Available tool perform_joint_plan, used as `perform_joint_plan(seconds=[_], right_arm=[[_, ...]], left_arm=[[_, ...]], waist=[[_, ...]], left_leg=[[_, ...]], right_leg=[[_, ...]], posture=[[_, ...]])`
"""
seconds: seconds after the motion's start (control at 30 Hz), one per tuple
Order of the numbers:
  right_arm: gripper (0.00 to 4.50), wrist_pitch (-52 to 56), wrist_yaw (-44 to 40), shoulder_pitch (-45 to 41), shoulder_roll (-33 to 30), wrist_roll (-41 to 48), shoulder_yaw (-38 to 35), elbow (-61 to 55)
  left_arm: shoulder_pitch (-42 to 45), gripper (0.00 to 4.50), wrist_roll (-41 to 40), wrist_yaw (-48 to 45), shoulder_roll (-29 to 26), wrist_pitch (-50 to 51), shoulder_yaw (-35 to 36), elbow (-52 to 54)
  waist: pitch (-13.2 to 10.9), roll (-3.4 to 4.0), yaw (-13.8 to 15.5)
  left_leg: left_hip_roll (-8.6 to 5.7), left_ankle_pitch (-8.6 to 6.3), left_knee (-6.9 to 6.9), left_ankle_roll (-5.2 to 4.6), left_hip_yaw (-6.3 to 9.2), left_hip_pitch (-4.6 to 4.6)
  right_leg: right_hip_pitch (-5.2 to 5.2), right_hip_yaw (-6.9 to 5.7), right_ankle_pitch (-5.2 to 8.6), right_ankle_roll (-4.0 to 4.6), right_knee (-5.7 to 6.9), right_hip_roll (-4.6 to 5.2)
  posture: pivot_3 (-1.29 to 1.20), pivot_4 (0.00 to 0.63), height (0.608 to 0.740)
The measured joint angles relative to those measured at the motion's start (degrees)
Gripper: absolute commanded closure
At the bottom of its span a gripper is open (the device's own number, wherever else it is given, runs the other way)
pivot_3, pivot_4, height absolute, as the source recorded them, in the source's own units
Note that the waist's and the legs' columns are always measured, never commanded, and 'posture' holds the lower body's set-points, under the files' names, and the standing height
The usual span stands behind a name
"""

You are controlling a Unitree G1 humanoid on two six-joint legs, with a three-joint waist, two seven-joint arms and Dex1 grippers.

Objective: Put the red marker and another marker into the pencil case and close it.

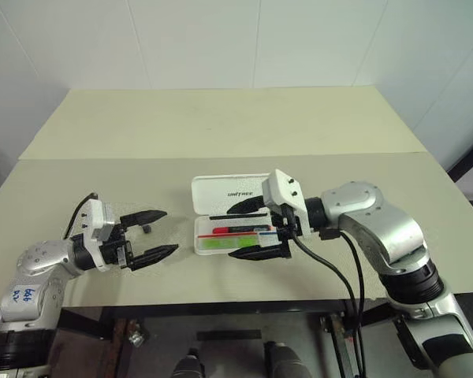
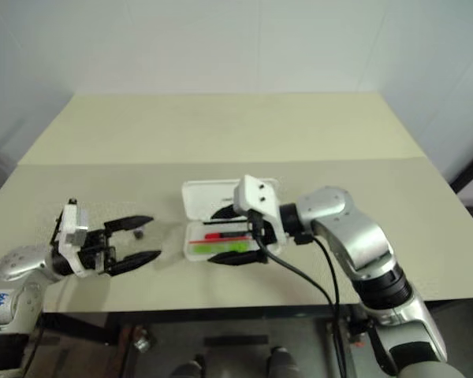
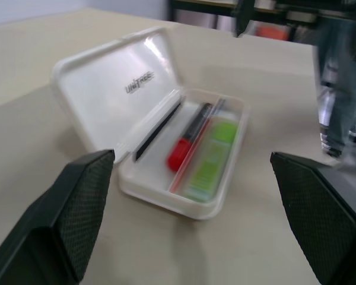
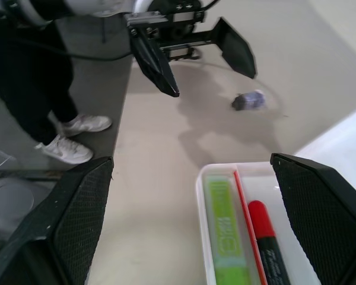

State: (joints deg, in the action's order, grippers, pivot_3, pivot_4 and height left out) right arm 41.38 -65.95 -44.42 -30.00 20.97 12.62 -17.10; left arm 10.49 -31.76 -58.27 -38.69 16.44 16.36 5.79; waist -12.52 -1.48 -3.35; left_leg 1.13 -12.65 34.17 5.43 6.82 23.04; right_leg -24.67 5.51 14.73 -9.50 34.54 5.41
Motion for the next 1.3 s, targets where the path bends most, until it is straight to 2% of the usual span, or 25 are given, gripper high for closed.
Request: perform_joint_plan(seconds=[0.27, 0.5, 0.83, 1.1, 1.2, 1.3], right_arm=[[0.02, -1.5, 2.7, 0.0, -1.6, 0.0, -1.8, 2.2], [0.02, -3.7, 2.7, 0.1, -2.9, 0.0, -1.8, 4.5], [0.02, -5.7, 2.6, 0.0, -3.1, -0.2, -1.8, 6.6], [0.02, -6.5, 2.6, 0.0, -3.3, -0.3, -1.8, 7.7], [0.0, -6.5, 2.6, 0.0, -3.3, -0.3, -1.8, 7.9], [0.0, -6.6, 2.7, 0.0, -3.4, -0.4, -1.8, 8.2]], left_arm=[[-2.5, 0.0, 6.9, 27.2, 6.2, 9.4, 1.7, 7.7], [1.7, 0.0, 13.4, 46.4, 13.7, 15.9, 1.6, 8.3], [2.3, 0.0, 14.1, 54.1, 19.6, 25.8, -1.7, 11.5], [4.6, 0.0, 14.8, 58.6, 20.1, 33.6, -1.7, 11.8], [6.5, 0.66, 15.6, 60.3, 20.1, 37.6, -1.6, 11.8], [7.3, 1.59, 16.4, 61.4, 20.1, 39.4, -1.0, 11.6]], waist=[[0.0, -0.02, 0.3], [0.0, -0.05, 0.4], [0.0, -0.06, 0.4], [0.0, -0.07, 0.5], [0.0, -0.07, 0.4], [0.0, -0.07, 0.3]], left_leg=[[-0.01, 0.01, 0.08, 0.01, 0.01, 0.01], [-0.03, 0.02, 0.13, 0.02, 0.0, 0.02], [-0.03, 0.02, 0.14, 0.03, 0.01, 0.03], [-0.04, 0.02, 0.18, 0.04, 0.01, 0.03], [-0.05, 0.03, 0.22, 0.04, 0.01, 0.01], [-0.05, 0.04, 0.26, 0.06, 0.0, 0.01]], right_leg=[[0.07, 0.0, -0.07, -0.05, -0.06, 0.0], [0.12, 0.0, -0.14, -0.13, -0.15, 0.0], [0.13, 0.0, -0.16, -0.13, -0.18, -0.01], [0.14, 0.0, -0.17, -0.14, -0.18, -0.01], [0.18, 0.0, -0.2, -0.15, -0.18, -0.01], [0.19, 0.01, -0.23, -0.15, -0.18, -0.01]], posture=[[0.0, 0.15, 0.74], [0.0, 0.15, 0.74], [0.0, 0.15, 0.74], [0.0, 0.15, 0.74], [0.0, 0.15, 0.74], [0.0, 0.15, 0.74]])
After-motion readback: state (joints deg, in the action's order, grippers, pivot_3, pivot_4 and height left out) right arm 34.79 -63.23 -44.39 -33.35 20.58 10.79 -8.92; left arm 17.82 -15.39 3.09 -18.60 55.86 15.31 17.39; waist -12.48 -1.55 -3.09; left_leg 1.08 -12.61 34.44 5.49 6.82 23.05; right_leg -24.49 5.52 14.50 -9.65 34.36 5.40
